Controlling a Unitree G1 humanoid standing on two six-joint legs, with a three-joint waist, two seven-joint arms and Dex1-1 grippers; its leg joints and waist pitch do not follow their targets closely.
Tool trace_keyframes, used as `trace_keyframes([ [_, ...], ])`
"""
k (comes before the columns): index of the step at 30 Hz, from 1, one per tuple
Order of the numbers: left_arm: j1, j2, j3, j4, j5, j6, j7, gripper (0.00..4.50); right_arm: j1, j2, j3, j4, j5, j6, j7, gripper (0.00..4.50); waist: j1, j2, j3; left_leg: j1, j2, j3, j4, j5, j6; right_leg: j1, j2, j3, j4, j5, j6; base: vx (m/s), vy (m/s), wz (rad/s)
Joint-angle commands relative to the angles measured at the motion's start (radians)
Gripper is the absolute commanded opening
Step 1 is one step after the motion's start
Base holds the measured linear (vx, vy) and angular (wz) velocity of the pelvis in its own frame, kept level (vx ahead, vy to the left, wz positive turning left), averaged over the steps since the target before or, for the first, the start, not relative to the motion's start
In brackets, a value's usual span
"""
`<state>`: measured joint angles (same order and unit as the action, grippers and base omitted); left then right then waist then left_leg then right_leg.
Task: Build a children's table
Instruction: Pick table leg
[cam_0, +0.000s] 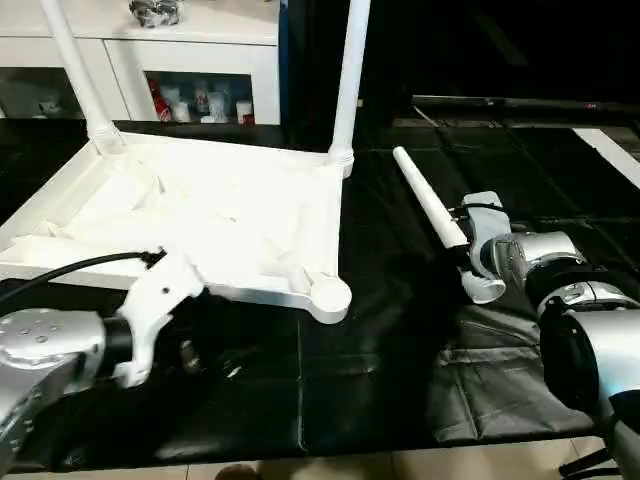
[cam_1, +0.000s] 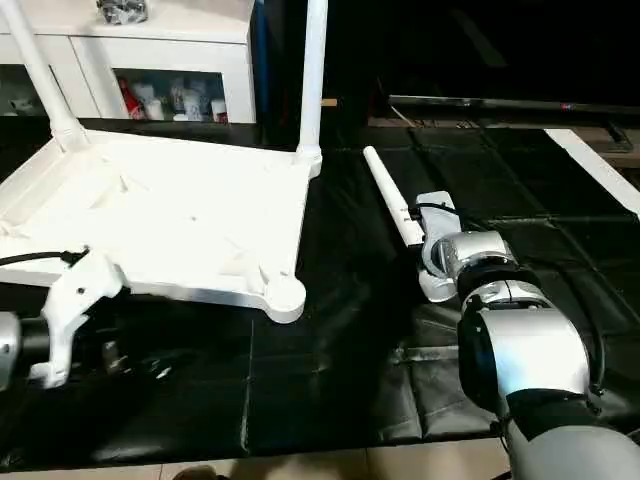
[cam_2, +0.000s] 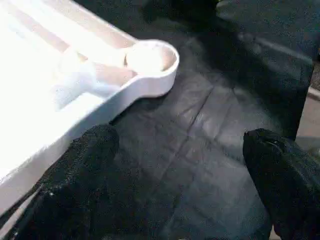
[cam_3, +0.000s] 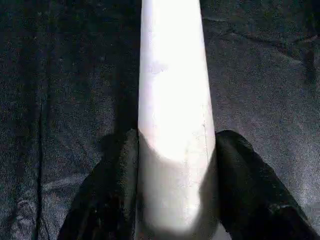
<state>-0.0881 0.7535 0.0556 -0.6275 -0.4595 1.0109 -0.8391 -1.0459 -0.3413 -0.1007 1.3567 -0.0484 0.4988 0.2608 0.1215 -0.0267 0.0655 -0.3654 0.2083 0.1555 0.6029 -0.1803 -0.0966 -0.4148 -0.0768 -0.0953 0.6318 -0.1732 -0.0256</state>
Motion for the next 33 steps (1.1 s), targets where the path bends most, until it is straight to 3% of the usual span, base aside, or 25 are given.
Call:
trace_keyframes([
  [1, -0.021, -0.016, -0.026, 0.024, -0.004, -0.020, 0.016, 4.50, 0.004, -0.006, -0.033, 0.002, 0.028, -0.001, -0.014, 1.88, -0.004, -0.002, -0.066, 0.002, 0.007, 0.006, -0.069, -0.270, -0.041, 0.051, -0.055, 0.049, -0.078, -0.349, -0.132, 0.000, 0.000, 0.00],
  [4, -0.053, -0.059, -0.052, 0.070, 0.006, -0.050, 0.036, 4.50, 0.006, -0.011, -0.075, -0.006, 0.064, -0.013, -0.031, 1.88, -0.010, -0.003, -0.067, 0.003, 0.006, 0.008, -0.068, -0.259, -0.042, 0.050, -0.054, 0.048, -0.078, -0.348, -0.126, 0.000, 0.000, 0.00],
  [6, -0.077, -0.104, -0.059, 0.108, 0.006, -0.071, 0.056, 4.50, 0.006, -0.017, -0.107, -0.014, 0.091, -0.027, -0.050, 1.88, -0.014, -0.002, -0.070, -0.002, 0.005, 0.010, -0.065, -0.227, -0.040, 0.054, -0.051, 0.049, -0.074, -0.301, -0.133, 0.000, 0.000, 0.00],
  [7, -0.099, -0.147, -0.064, 0.140, 0.012, -0.091, 0.078, 4.50, 0.008, -0.018, -0.132, -0.024, 0.115, -0.057, -0.070, 1.88, -0.013, 0.005, -0.072, 0.001, 0.005, 0.010, -0.064, -0.227, -0.041, 0.052, -0.052, 0.049, -0.073, -0.297, -0.135, 0.000, 0.000, 0.00],
  [8, -0.099, -0.147, -0.064, 0.140, 0.012, -0.091, 0.078, 4.50, 0.008, -0.018, -0.132, -0.024, 0.115, -0.057, -0.070, 1.88, -0.013, 0.001, -0.073, 0.000, 0.005, 0.012, -0.062, -0.222, -0.040, 0.054, -0.054, 0.049, -0.074, -0.285, -0.138, 0.000, 0.000, 0.00],
  [9, -0.128, -0.188, -0.074, 0.181, 0.024, -0.112, 0.103, 4.50, 0.010, -0.015, -0.169, -0.035, 0.145, -0.087, -0.092, 1.88, -0.013, 0.003, -0.075, -0.001, 0.006, 0.010, -0.062, -0.212, -0.040, 0.057, -0.054, 0.049, -0.070, -0.269, -0.142, 0.000, 0.000, 0.00],
  [11, -0.144, -0.209, -0.080, 0.205, 0.031, -0.124, 0.118, 4.50, 0.010, -0.013, -0.192, -0.042, 0.165, -0.100, -0.102, 1.88, -0.018, 0.003, -0.077, -0.001, 0.004, 0.013, -0.060, -0.201, -0.033, 0.057, -0.048, 0.049, -0.068, -0.227, -0.151, 0.000, 0.000, 0.00],
  [12, -0.171, -0.257, -0.090, 0.245, 0.049, -0.166, 0.153, 4.50, 0.016, -0.005, -0.247, -0.064, 0.217, -0.161, -0.114, 1.88, -0.018, 0.009, -0.076, -0.003, 0.004, 0.012, -0.060, -0.202, -0.032, 0.058, -0.049, 0.049, -0.068, -0.225, -0.151, 0.000, 0.000, 0.00],
  [13, -0.194, -0.294, -0.095, 0.277, 0.061, -0.191, 0.184, 4.50, 0.023, 0.004, -0.272, -0.088, 0.243, -0.203, -0.097, 1.88, -0.017, 0.017, -0.078, 0.003, 0.004, 0.014, -0.057, -0.209, -0.029, 0.054, -0.050, 0.050, -0.070, -0.221, -0.147, 0.000, 0.000, 0.00],
  [15, -0.224, -0.337, -0.103, 0.321, 0.082, -0.216, 0.227, 4.50, 0.027, 0.017, -0.317, -0.118, 0.291, -0.225, -0.086, 1.87, -0.022, 0.011, -0.079, -0.003, 0.002, 0.015, -0.058, -0.203, -0.017, 0.060, -0.046, 0.047, -0.073, -0.204, -0.150, 0.000, 0.000, 0.00],
  [16, -0.269, -0.395, -0.107, 0.380, 0.106, -0.240, 0.287, 4.50, 0.044, 0.044, -0.354, -0.194, 0.347, -0.237, -0.017, 1.87, -0.023, 0.020, -0.080, -0.003, 0.003, 0.012, -0.058, -0.204, -0.013, 0.062, -0.047, 0.046, -0.070, -0.202, -0.154, 0.000, 0.000, 0.00],
  [17, -0.271, -0.396, -0.107, 0.382, 0.107, -0.241, 0.289, 4.50, 0.044, 0.046, -0.354, -0.198, 0.348, -0.237, -0.014, 1.87, -0.025, 0.014, -0.083, -0.004, 0.003, 0.013, -0.055, -0.195, -0.001, 0.065, -0.046, 0.046, -0.072, -0.187, -0.151, 0.000, 0.000, 0.00],
  [18, -0.282, -0.408, -0.108, 0.394, 0.112, -0.248, 0.300, 4.50, 0.051, 0.054, -0.355, -0.223, 0.357, -0.232, 0.006, 1.87, -0.024, 0.020, -0.084, -0.004, 0.003, 0.010, -0.056, -0.188, 0.003, 0.066, -0.047, 0.045, -0.070, -0.180, -0.156, 0.000, 0.000, 0.00],
  [20, -0.322, -0.462, -0.101, 0.433, 0.111, -0.253, 0.346, 4.50, 0.104, 0.098, -0.353, -0.373, 0.418, -0.203, 0.124, 1.87, -0.029, 0.011, -0.083, -0.010, 0.003, 0.011, -0.056, -0.165, 0.017, 0.071, -0.048, 0.044, -0.074, -0.174, -0.160, 0.000, 0.000, 0.00],
  [21, -0.338, -0.489, -0.097, 0.447, 0.110, -0.256, 0.367, 4.50, 0.143, 0.122, -0.344, -0.468, 0.458, -0.180, 0.194, 1.87, -0.028, 0.011, -0.083, -0.009, 0.002, 0.012, -0.055, -0.155, 0.022, 0.072, -0.047, 0.045, -0.074, -0.169, -0.157, 0.000, 0.000, 0.00],
  [22, -0.340, -0.491, -0.097, 0.448, 0.110, -0.257, 0.369, 4.50, 0.147, 0.125, -0.343, -0.478, 0.462, -0.178, 0.201, 1.87, -0.025, 0.009, -0.087, -0.010, 0.005, 0.010, -0.055, -0.128, 0.035, 0.076, -0.050, 0.046, -0.071, -0.140, -0.162, 0.000, 0.000, 0.00],
  [23, -0.365, -0.531, -0.086, 0.466, 0.101, -0.266, 0.390, 4.50, 0.212, 0.158, -0.324, -0.618, 0.530, -0.135, 0.293, 1.87, -0.029, 0.008, -0.085, -0.013, 0.002, 0.011, -0.057, -0.112, 0.047, 0.077, -0.045, 0.045, -0.073, -0.134, -0.168, 0.000, 0.000, 0.00],
  [24, -0.365, -0.531, -0.086, 0.466, 0.101, -0.266, 0.390, 4.50, 0.212, 0.158, -0.324, -0.618, 0.530, -0.135, 0.293, 1.87, -0.021, 0.012, -0.087, -0.007, 0.007, 0.011, -0.055, -0.113, 0.051, 0.073, -0.051, 0.047, -0.075, -0.128, -0.169, 0.000, 0.000, 0.00],
  [25, -0.377, -0.552, -0.080, 0.478, 0.095, -0.275, 0.398, 4.50, 0.246, 0.173, -0.314, -0.685, 0.566, -0.115, 0.325, 1.87, -0.026, 0.008, -0.089, -0.011, 0.010, 0.007, -0.057, -0.096, 0.050, 0.075, -0.051, 0.045, -0.067, -0.111, -0.189, 0.000, 0.000, 0.00],
  [26, -0.377, -0.552, -0.080, 0.478, 0.095, -0.275, 0.398, 4.50, 0.246, 0.173, -0.314, -0.685, 0.566, -0.115, 0.325, 1.87, -0.026, 0.008, -0.087, -0.012, 0.006, 0.009, -0.057, -0.099, 0.051, 0.075, -0.048, 0.043, -0.071, -0.123, -0.192, 0.000, 0.000, 0.00],
  [27, -0.421, -0.601, -0.050, 0.502, 0.060, -0.290, 0.412, 4.50, 0.319, 0.208, -0.309, -0.825, 0.662, -0.046, 0.387, 1.87, -0.022, -0.001, -0.086, -0.001, 0.011, 0.013, -0.056, -0.123, 0.051, 0.067, -0.052, 0.046, -0.079, -0.155, -0.191, 0.000, 0.000, 0.00],
  [28, -0.458, -0.634, -0.012, 0.518, 0.023, -0.297, 0.427, 4.50, 0.361, 0.231, -0.308, -0.903, 0.734, 0.018, 0.420, 1.87, -0.010, 0.006, -0.087, -0.001, 0.009, 0.011, -0.056, -0.110, 0.057, 0.073, -0.054, 0.049, -0.074, -0.143, -0.183, 0.000, 0.000, 0.00],
  [29, -0.460, -0.636, -0.010, 0.519, 0.021, -0.297, 0.428, 4.50, 0.363, 0.233, -0.308, -0.908, 0.739, 0.022, 0.422, 1.86, -0.010, 0.005, -0.085, -0.001, 0.012, 0.010, -0.059, -0.113, 0.065, 0.072, -0.052, 0.047, -0.079, -0.146, -0.182, 0.000, 0.000, 0.00],
  [31, -0.507, -0.676, 0.042, 0.542, -0.027, -0.296, 0.458, 4.50, 0.417, 0.262, -0.280, -1.014, 0.805, 0.088, 0.469, 1.86, -0.005, -0.002, -0.083, -0.001, 0.011, 0.011, -0.061, -0.133, 0.053, 0.070, -0.054, 0.045, -0.083, -0.195, -0.174, 0.000, 0.000, 0.00],
  [33, -0.529, -0.699, 0.071, 0.552, -0.055, -0.289, 0.478, 4.50, 0.439, 0.273, -0.259, -1.059, 0.830, 0.113, 0.492, 1.86, -0.002, -0.002, -0.079, 0.000, 0.012, 0.010, -0.063, -0.151, 0.041, 0.067, -0.056, 0.045, -0.089, -0.248, -0.157, 0.000, 0.000, 0.00],
])
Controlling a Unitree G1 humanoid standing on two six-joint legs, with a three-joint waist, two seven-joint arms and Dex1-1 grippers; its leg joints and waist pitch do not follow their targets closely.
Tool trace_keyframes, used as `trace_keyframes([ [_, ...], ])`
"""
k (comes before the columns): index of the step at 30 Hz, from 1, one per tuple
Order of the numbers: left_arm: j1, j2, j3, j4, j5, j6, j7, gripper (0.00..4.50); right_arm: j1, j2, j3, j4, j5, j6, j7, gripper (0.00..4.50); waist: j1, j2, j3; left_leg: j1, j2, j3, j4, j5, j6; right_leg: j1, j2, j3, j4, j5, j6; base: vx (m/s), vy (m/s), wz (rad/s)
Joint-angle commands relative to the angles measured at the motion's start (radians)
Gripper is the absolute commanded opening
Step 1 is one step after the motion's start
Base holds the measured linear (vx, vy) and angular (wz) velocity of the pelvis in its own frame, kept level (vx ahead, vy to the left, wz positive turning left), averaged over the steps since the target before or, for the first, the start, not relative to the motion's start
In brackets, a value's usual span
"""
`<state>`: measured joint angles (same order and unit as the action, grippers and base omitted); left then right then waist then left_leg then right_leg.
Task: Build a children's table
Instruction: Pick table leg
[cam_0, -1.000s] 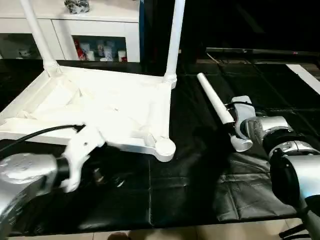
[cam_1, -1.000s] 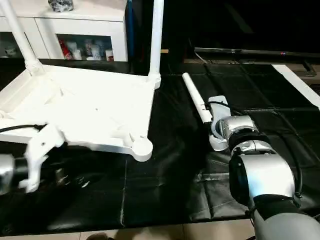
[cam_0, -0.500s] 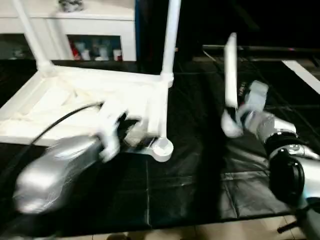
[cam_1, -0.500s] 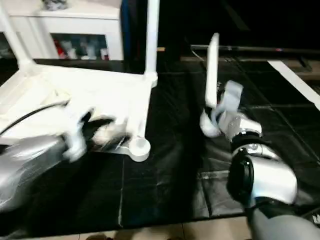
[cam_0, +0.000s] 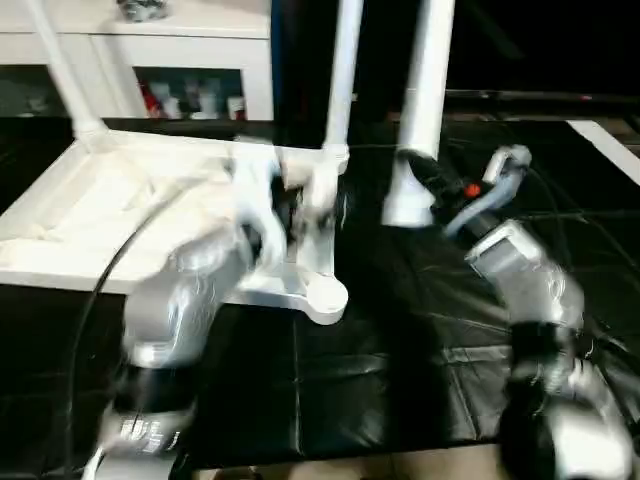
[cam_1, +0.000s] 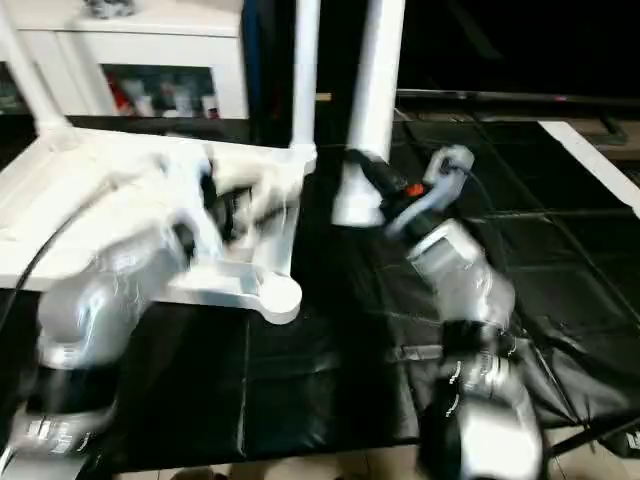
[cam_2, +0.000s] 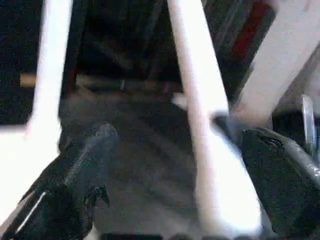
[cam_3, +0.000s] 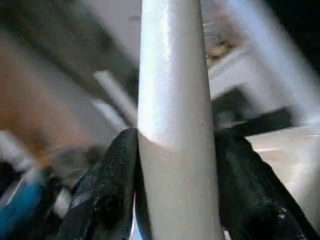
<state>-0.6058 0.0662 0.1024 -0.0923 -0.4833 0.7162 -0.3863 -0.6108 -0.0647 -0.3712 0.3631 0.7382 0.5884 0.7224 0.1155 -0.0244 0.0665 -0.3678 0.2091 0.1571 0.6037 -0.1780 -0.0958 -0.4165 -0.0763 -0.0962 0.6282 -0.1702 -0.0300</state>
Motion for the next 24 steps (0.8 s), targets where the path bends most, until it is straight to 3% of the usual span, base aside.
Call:
trace_keyframes([
  [1, -0.023, -0.025, 0.040, 0.025, -0.047, 0.006, 0.035, 4.50, 0.015, 0.002, 0.022, -0.089, 0.055, 0.037, 0.041, 1.86, 0.008, -0.009, -0.080, 0.001, 0.008, 0.009, -0.064, -0.152, 0.035, 0.072, -0.059, 0.045, -0.089, -0.286, -0.133, 0.000, 0.000, 0.00],
  [4, -0.076, -0.073, 0.116, 0.062, -0.120, 0.019, 0.082, 4.50, 0.054, 0.019, 0.055, -0.165, 0.088, 0.086, 0.066, 1.86, 0.010, -0.011, -0.079, -0.002, 0.008, 0.008, -0.066, -0.154, 0.025, 0.069, -0.060, 0.044, -0.095, -0.336, -0.100, 0.000, 0.000, 0.00],
  [8, -0.116, -0.083, 0.151, 0.100, -0.157, 0.031, 0.084, 4.50, 0.081, 0.022, 0.071, -0.218, 0.116, 0.125, 0.061, 1.86, 0.020, -0.012, -0.080, 0.000, 0.009, 0.006, -0.068, -0.136, 0.018, 0.065, -0.061, 0.044, -0.099, -0.346, -0.072, 0.000, 0.000, 0.00],
  [16, -0.137, -0.084, 0.137, 0.101, -0.188, 0.058, 0.063, 4.50, 0.105, 0.005, 0.108, -0.262, 0.111, 0.145, 0.061, 1.86, 0.033, -0.013, -0.084, -0.001, 0.013, 0.006, -0.068, -0.095, 0.010, 0.066, -0.062, 0.048, -0.085, -0.241, -0.091, 0.000, 0.000, 0.00],
  [19, -0.143, -0.080, 0.127, 0.106, -0.178, 0.055, 0.071, 4.50, 0.114, -0.006, 0.156, -0.283, 0.045, 0.115, 0.037, 1.86, 0.032, -0.017, -0.084, -0.004, 0.013, 0.006, -0.068, -0.075, 0.009, 0.070, -0.062, 0.048, -0.080, -0.199, -0.100, 0.000, 0.000, 0.00],
  [20, -0.152, -0.076, 0.124, 0.116, -0.161, 0.055, 0.096, 4.50, 0.113, -0.006, 0.187, -0.287, -0.009, 0.085, 0.009, 1.86, 0.032, -0.015, -0.083, -0.004, 0.012, 0.007, -0.068, -0.078, 0.008, 0.070, -0.062, 0.048, -0.081, -0.202, -0.101, 0.000, 0.000, 0.00],
  [24, -0.166, -0.068, 0.116, 0.131, -0.122, 0.046, 0.131, 4.13, 0.106, -0.001, 0.225, -0.284, -0.075, 0.036, -0.025, 1.86, 0.030, -0.016, -0.082, -0.003, 0.011, 0.007, -0.070, -0.095, -0.007, 0.070, -0.064, 0.049, -0.086, -0.236, -0.080, 0.000, 0.000, 0.00],
])
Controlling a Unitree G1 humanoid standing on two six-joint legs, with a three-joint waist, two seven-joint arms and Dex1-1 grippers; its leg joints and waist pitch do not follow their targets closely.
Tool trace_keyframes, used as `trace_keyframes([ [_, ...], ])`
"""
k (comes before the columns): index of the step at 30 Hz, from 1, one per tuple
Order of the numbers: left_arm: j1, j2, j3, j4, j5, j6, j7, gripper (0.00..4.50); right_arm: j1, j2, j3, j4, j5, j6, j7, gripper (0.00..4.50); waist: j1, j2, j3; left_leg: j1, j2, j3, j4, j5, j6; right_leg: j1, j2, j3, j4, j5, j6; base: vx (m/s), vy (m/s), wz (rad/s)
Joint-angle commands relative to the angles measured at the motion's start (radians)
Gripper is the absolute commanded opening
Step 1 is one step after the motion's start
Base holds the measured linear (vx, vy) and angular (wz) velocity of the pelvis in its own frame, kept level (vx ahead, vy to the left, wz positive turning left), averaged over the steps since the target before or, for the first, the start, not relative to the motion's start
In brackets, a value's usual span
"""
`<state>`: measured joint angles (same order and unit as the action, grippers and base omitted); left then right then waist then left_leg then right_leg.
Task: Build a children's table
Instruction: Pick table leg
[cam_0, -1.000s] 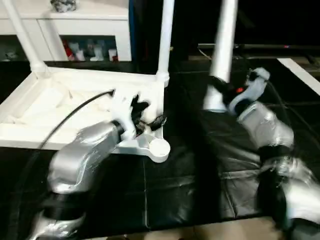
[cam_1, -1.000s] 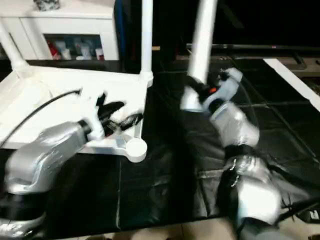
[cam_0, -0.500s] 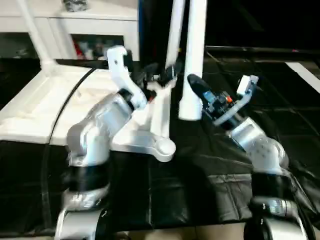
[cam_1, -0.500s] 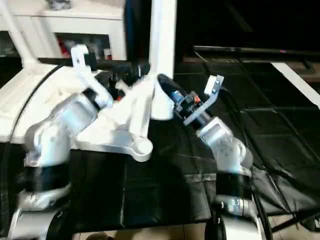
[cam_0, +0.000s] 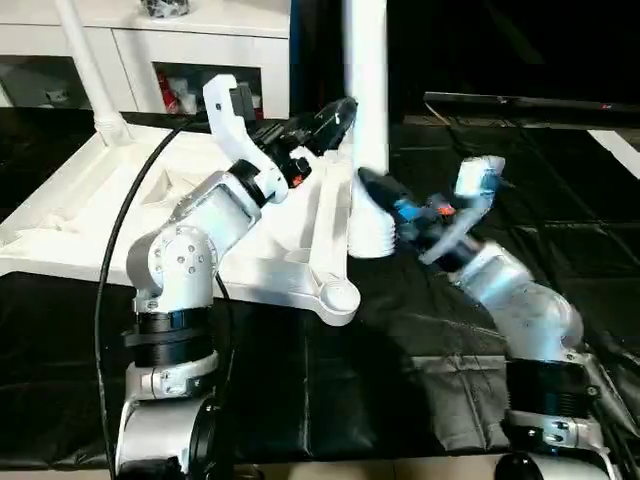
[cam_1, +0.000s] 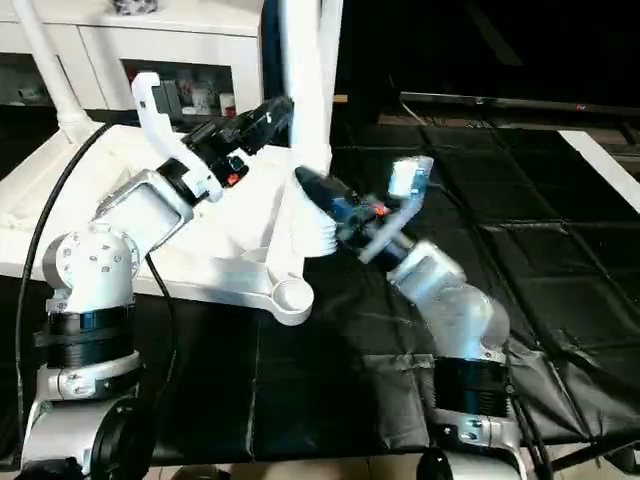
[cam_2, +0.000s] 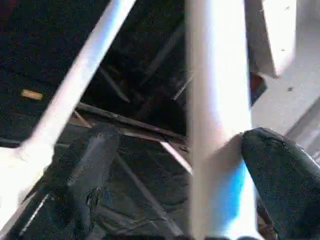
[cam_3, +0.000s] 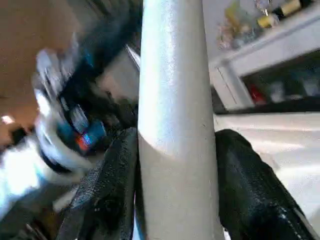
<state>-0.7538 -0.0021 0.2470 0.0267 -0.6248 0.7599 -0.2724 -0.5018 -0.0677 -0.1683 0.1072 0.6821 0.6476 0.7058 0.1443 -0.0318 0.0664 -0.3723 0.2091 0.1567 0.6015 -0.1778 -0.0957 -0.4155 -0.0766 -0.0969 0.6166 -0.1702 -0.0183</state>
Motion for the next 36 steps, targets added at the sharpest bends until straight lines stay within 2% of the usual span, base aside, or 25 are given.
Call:
trace_keyframes([
  [1, -0.024, 0.000, -0.030, 0.017, 0.028, -0.004, 0.034, 4.07, -0.005, 0.006, 0.039, -0.026, -0.044, -0.047, -0.023, 1.86, 0.000, -0.008, -0.081, 0.001, 0.011, 0.007, -0.068, -0.101, -0.005, 0.068, -0.064, 0.049, -0.076, -0.247, -0.088, 0.000, 0.000, 0.00],
  [3, -0.026, 0.001, -0.034, 0.020, 0.034, -0.010, 0.037, 3.76, -0.005, 0.007, 0.055, -0.025, -0.063, -0.062, -0.027, 1.86, 0.000, -0.008, -0.082, 0.000, 0.012, 0.006, -0.069, -0.100, -0.006, 0.068, -0.064, 0.050, -0.075, -0.241, -0.087, 0.000, 0.000, 0.00],
  [5, -0.029, -0.005, -0.040, 0.022, 0.040, -0.023, 0.043, 3.65, -0.001, 0.001, 0.113, -0.024, -0.124, -0.098, -0.029, 1.86, 0.000, -0.008, -0.082, 0.000, 0.012, 0.006, -0.068, -0.091, -0.006, 0.068, -0.062, 0.050, -0.072, -0.211, -0.089, 0.000, 0.000, 0.00],
  [10, -0.019, -0.014, -0.053, 0.005, 0.027, -0.011, 0.033, 3.19, -0.001, -0.005, 0.156, -0.013, -0.187, -0.127, -0.058, 1.86, -0.001, -0.009, -0.081, 0.001, 0.013, 0.007, -0.068, -0.097, -0.004, 0.069, -0.064, 0.051, -0.071, -0.202, -0.105, 0.000, 0.000, 0.00],
  [16, -0.017, -0.013, -0.047, 0.004, 0.029, -0.023, 0.054, 2.70, -0.004, -0.023, 0.198, 0.000, -0.247, -0.167, -0.070, 1.86, -0.002, -0.010, -0.081, 0.002, 0.013, 0.006, -0.068, -0.108, -0.006, 0.069, -0.063, 0.052, -0.071, -0.205, -0.100, 0.000, 0.000, 0.00],
  [25, -0.020, -0.014, -0.047, 0.007, 0.026, -0.019, 0.058, 1.95, -0.008, -0.024, 0.223, 0.016, -0.297, -0.211, -0.090, 1.86, -0.003, -0.010, -0.081, 0.002, 0.013, 0.006, -0.068, -0.109, -0.001, 0.070, -0.062, 0.052, -0.068, -0.193, -0.106, 0.000, 0.000, 0.00],
  [33, -0.027, -0.004, -0.041, 0.012, 0.027, -0.034, 0.059, 1.85, -0.019, -0.020, 0.233, 0.031, -0.311, -0.228, -0.092, 1.86, -0.003, -0.013, -0.080, 0.002, 0.013, 0.007, -0.068, -0.114, 0.002, 0.070, -0.063, 0.052, -0.068, -0.196, -0.111, 0.000, 0.000, 0.00],
  [35, -0.033, 0.005, -0.043, 0.017, 0.035, -0.041, 0.053, 1.84, -0.024, -0.017, 0.226, 0.034, -0.296, -0.217, -0.086, 2.42, -0.003, -0.014, -0.080, 0.002, 0.013, 0.006, -0.068, -0.109, 0.002, 0.069, -0.063, 0.053, -0.067, -0.195, -0.109, 0.000, 0.000, 0.00],
  [36, -0.035, 0.013, -0.048, 0.020, 0.042, -0.045, 0.047, 1.84, -0.027, -0.017, 0.221, 0.034, -0.289, -0.213, -0.083, 2.42, -0.003, -0.014, -0.080, 0.002, 0.013, 0.006, -0.068, -0.109, 0.003, 0.069, -0.062, 0.052, -0.067, -0.195, -0.106, 0.000, 0.000, 0.00],
])
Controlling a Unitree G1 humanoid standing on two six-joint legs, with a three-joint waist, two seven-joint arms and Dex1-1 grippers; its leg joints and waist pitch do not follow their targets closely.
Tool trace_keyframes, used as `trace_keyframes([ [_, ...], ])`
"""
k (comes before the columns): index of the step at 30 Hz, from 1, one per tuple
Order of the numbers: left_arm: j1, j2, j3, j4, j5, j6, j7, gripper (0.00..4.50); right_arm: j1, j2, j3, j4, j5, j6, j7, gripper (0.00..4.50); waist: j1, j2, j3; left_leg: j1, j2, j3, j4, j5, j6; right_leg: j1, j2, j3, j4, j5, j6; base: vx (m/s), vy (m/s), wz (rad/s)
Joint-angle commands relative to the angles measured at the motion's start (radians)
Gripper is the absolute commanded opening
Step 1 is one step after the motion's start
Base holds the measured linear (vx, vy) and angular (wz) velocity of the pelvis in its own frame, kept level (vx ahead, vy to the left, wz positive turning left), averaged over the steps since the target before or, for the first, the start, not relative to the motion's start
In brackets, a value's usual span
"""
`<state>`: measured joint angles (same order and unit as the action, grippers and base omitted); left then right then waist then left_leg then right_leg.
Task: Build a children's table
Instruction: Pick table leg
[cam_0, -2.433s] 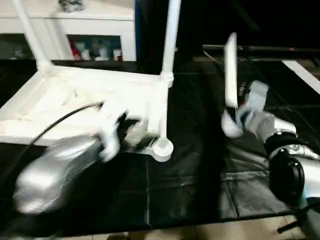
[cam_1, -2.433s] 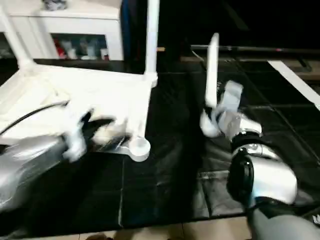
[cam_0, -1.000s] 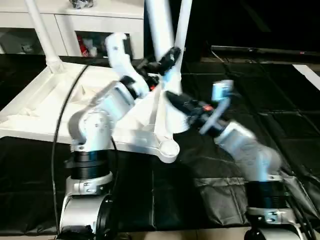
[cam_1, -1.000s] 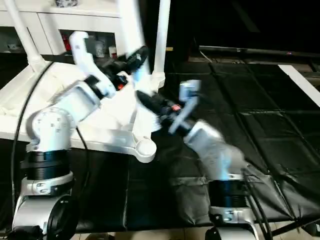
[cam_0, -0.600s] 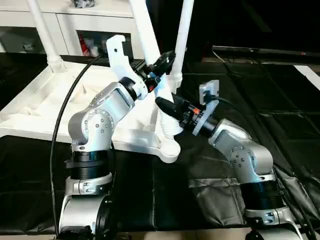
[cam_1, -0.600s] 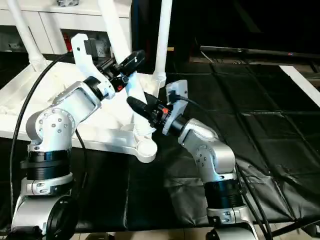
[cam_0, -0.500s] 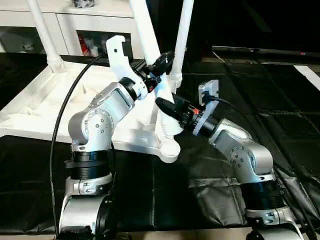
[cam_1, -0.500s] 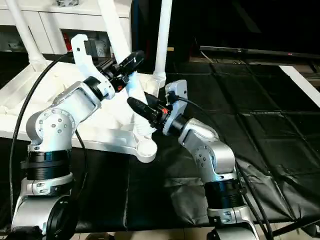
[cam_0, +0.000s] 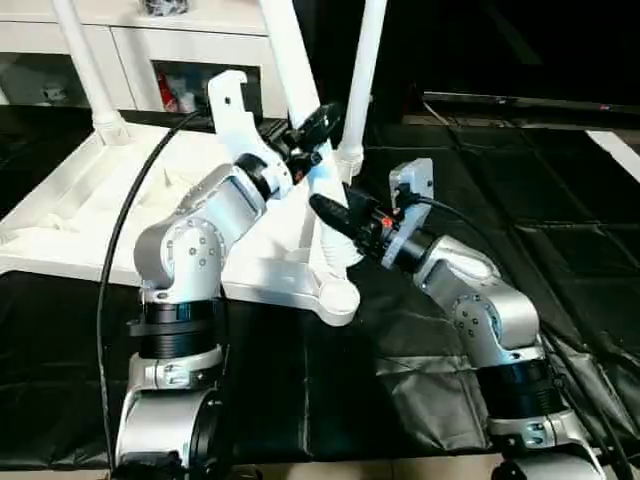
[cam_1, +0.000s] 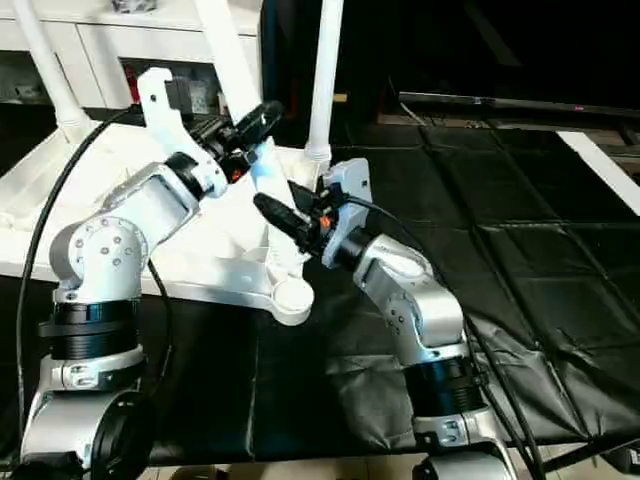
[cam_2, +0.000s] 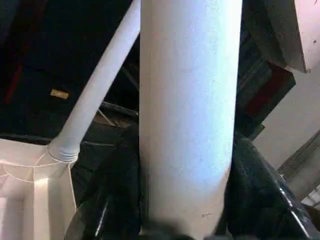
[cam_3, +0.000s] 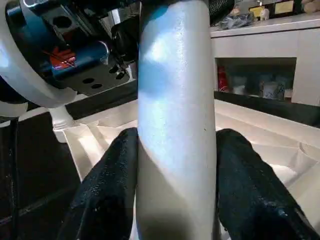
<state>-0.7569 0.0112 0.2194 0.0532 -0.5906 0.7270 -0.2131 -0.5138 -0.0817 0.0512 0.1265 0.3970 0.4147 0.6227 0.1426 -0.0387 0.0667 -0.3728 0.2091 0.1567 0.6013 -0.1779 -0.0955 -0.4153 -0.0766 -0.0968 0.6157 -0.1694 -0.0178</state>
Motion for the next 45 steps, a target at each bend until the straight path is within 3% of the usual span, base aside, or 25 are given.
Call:
trace_keyframes([
  [1, -0.039, 0.020, -0.036, 0.001, 0.027, -0.019, -0.027, 1.84, -0.020, -0.008, -0.005, 0.010, 0.013, 0.030, 0.018, 2.62, -0.002, -0.006, -0.081, 0.004, 0.014, 0.005, -0.069, -0.109, 0.002, 0.069, -0.062, 0.052, -0.066, -0.193, -0.108, 0.000, 0.000, 0.00],
  [5, -0.052, 0.068, -0.073, 0.016, 0.064, -0.032, -0.072, 1.84, -0.031, -0.038, -0.016, -0.008, 0.043, 0.053, 0.063, 2.99, -0.001, -0.005, -0.081, 0.007, 0.015, 0.005, -0.070, -0.109, 0.001, 0.069, -0.061, 0.053, -0.064, -0.179, -0.102, 0.000, 0.000, 0.00],
  [7, -0.063, 0.119, -0.115, 0.023, 0.093, -0.035, -0.125, 1.84, -0.045, -0.090, -0.022, -0.036, 0.077, 0.109, 0.111, 3.16, 0.000, -0.005, -0.083, 0.009, 0.014, 0.004, -0.068, -0.104, 0.000, 0.070, -0.060, 0.053, -0.062, -0.171, -0.103, 0.000, 0.000, 0.00],
  [9, -0.064, 0.140, -0.127, 0.015, 0.080, -0.014, -0.160, 1.84, -0.056, -0.121, -0.037, -0.056, 0.108, 0.156, 0.133, 3.42, 0.000, -0.007, -0.080, 0.007, 0.013, 0.006, -0.069, -0.097, 0.000, 0.071, -0.061, 0.054, -0.061, -0.162, -0.107, 0.000, 0.000, 0.00],
  [13, -0.058, 0.191, -0.164, -0.018, 0.043, 0.036, -0.251, 1.84, -0.091, -0.188, -0.063, -0.050, 0.148, 0.251, 0.184, 3.53, 0.001, -0.006, -0.083, 0.006, 0.012, 0.007, -0.065, -0.082, -0.003, 0.073, -0.063, 0.053, -0.057, -0.153, -0.130, 0.000, 0.000, 0.00],
  [14, -0.057, 0.195, -0.167, -0.022, 0.037, 0.043, -0.261, 1.84, -0.094, -0.193, -0.066, -0.047, 0.150, 0.257, 0.188, 3.78, 0.002, -0.007, -0.083, 0.005, 0.012, 0.008, -0.064, -0.081, -0.002, 0.073, -0.063, 0.053, -0.057, -0.156, -0.136, 0.000, 0.000, 0.00],
  [18, -0.056, 0.222, -0.183, -0.044, 0.002, 0.083, -0.329, 1.84, -0.107, -0.241, -0.045, -0.030, 0.157, 0.295, 0.246, 3.90, 0.001, -0.007, -0.082, 0.005, 0.013, 0.009, -0.064, -0.094, -0.008, 0.071, -0.064, 0.053, -0.059, -0.178, -0.143, 0.000, 0.000, 0.00],
  [21, -0.058, 0.235, -0.187, -0.066, -0.039, 0.106, -0.387, 1.84, -0.118, -0.303, 0.000, -0.024, 0.173, 0.356, 0.332, 3.96, 0.003, -0.015, -0.082, 0.004, 0.012, 0.010, -0.063, -0.092, 0.000, 0.075, -0.062, 0.052, -0.062, -0.192, -0.140, 0.000, 0.000, 0.00],
  [25, -0.051, 0.240, -0.189, -0.109, -0.087, 0.126, -0.443, 1.84, -0.140, -0.324, 0.014, -0.001, 0.199, 0.418, 0.379, 3.96, 0.004, -0.022, -0.081, 0.003, 0.013, 0.011, -0.061, -0.082, 0.004, 0.073, -0.064, 0.052, -0.061, -0.211, -0.140, 0.000, 0.000, 0.00],
  [27, -0.050, 0.240, -0.188, -0.117, -0.094, 0.131, -0.447, 1.84, -0.146, -0.323, 0.015, 0.004, 0.203, 0.426, 0.386, 3.96, 0.004, -0.018, -0.081, 0.002, 0.014, 0.010, -0.061, -0.086, 0.001, 0.071, -0.065, 0.051, -0.062, -0.220, -0.141, 0.000, 0.000, 0.00],
  [29, -0.046, 0.247, -0.205, -0.130, -0.082, 0.131, -0.447, 1.84, -0.168, -0.319, 0.022, 0.016, 0.220, 0.453, 0.412, 3.96, 0.002, -0.025, -0.081, 0.004, 0.015, 0.009, -0.062, -0.090, -0.006, 0.070, -0.063, 0.051, -0.062, -0.228, -0.132, 0.000, 0.000, 0.00],
  [39, -0.040, 0.240, -0.213, -0.150, -0.098, 0.145, -0.455, 1.84, -0.176, -0.312, 0.068, 0.026, 0.196, 0.450, 0.442, 3.96, 0.003, -0.032, -0.082, 0.006, 0.015, 0.009, -0.063, -0.098, -0.028, 0.071, -0.064, 0.051, -0.060, -0.202, -0.134, 0.000, 0.000, 0.00],
  [45, -0.040, 0.237, -0.221, -0.155, -0.110, 0.150, -0.462, 1.84, -0.175, -0.300, 0.072, 0.032, 0.194, 0.435, 0.440, 3.96, 0.003, -0.031, -0.082, 0.006, 0.016, 0.008, -0.063, -0.096, -0.029, 0.071, -0.063, 0.052, -0.059, -0.205, -0.132, 0.000, 0.000, 0.00],
])
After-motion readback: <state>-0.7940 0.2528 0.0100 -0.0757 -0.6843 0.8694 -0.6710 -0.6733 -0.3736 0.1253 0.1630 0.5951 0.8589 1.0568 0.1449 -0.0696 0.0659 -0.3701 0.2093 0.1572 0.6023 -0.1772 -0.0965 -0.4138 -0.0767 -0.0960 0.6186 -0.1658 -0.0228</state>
